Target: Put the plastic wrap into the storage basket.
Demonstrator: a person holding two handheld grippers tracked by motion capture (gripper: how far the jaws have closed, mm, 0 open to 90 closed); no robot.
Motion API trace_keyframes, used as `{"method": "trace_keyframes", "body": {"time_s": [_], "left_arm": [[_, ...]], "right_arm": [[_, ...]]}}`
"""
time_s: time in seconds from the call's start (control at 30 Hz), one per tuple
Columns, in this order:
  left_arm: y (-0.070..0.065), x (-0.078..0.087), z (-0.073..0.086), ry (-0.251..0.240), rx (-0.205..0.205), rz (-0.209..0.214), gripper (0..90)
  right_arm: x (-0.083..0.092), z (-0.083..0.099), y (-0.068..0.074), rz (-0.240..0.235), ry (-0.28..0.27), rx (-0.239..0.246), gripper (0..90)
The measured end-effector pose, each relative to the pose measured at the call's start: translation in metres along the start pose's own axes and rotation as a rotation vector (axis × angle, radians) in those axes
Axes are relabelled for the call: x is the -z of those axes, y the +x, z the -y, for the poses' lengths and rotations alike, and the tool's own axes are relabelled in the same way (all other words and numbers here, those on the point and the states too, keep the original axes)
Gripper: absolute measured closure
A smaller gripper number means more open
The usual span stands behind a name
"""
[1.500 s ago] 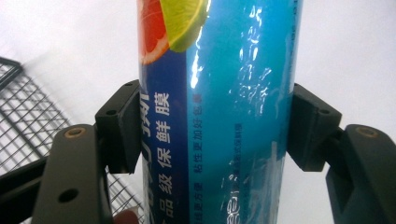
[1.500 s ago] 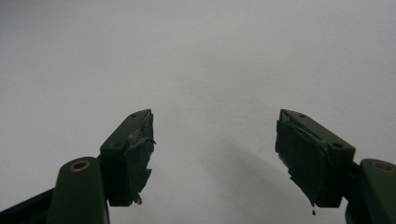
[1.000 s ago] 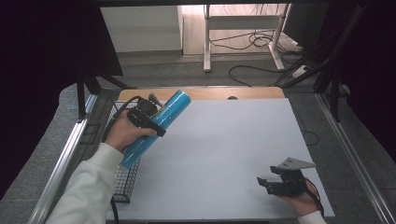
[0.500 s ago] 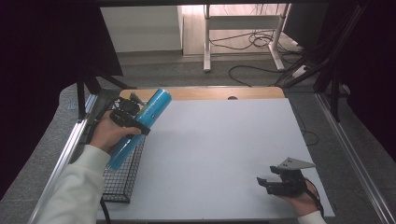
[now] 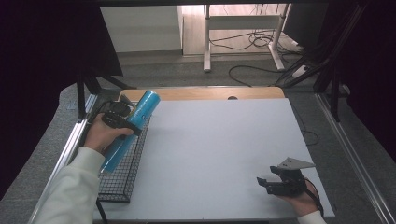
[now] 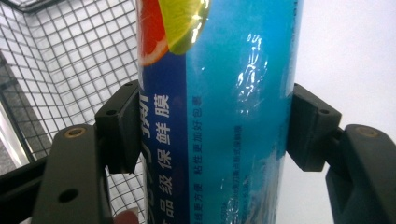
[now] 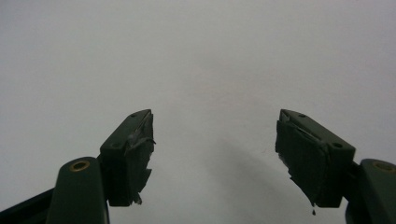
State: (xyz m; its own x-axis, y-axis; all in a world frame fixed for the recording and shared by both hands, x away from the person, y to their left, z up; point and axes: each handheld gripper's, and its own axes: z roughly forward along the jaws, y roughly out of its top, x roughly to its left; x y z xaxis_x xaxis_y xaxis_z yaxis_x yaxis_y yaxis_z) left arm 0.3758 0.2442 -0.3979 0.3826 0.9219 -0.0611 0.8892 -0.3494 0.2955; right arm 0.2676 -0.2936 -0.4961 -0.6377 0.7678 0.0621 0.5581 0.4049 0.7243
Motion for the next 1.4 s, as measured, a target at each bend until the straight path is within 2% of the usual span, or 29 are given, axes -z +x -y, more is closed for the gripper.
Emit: {"method": "trace_keyframes", "body": {"time_s": [0.2, 0.47, 0.7, 0.9, 1.23, 1.37, 1.4], "left_arm": [[0.007, -0.006, 0.005, 0.007, 0.026, -0.001, 31.6], [0.019, -0.011, 0.013, 0.015, 0.081, -0.018, 31.6], [0.023, -0.018, 0.018, 0.045, 0.117, -0.036, 31.6], [0.026, -0.031, 0.021, 0.068, 0.150, -0.062, 31.6], [0.029, -0.058, 0.025, 0.113, 0.182, -0.067, 31.5], [0.029, -0.068, 0.026, 0.131, 0.204, -0.101, 31.3], [0.029, -0.068, 0.026, 0.123, 0.203, -0.102, 29.7]], "right_arm": [[0.000, 0.000, 0.000, 0.002, 0.004, 0.004, 28.4], [-0.001, -0.001, 0.000, -0.001, 0.002, 0.007, 28.4], [-0.001, -0.002, 0.001, -0.009, 0.002, 0.013, 28.4], [-0.003, -0.002, 0.000, -0.013, 0.001, 0.021, 28.4], [-0.004, -0.002, 0.001, -0.011, 0.009, 0.027, 28.2], [-0.005, -0.002, 0.001, -0.013, 0.013, 0.025, 28.1], [-0.005, -0.001, 0.001, -0.012, 0.011, 0.023, 28.1]]}}
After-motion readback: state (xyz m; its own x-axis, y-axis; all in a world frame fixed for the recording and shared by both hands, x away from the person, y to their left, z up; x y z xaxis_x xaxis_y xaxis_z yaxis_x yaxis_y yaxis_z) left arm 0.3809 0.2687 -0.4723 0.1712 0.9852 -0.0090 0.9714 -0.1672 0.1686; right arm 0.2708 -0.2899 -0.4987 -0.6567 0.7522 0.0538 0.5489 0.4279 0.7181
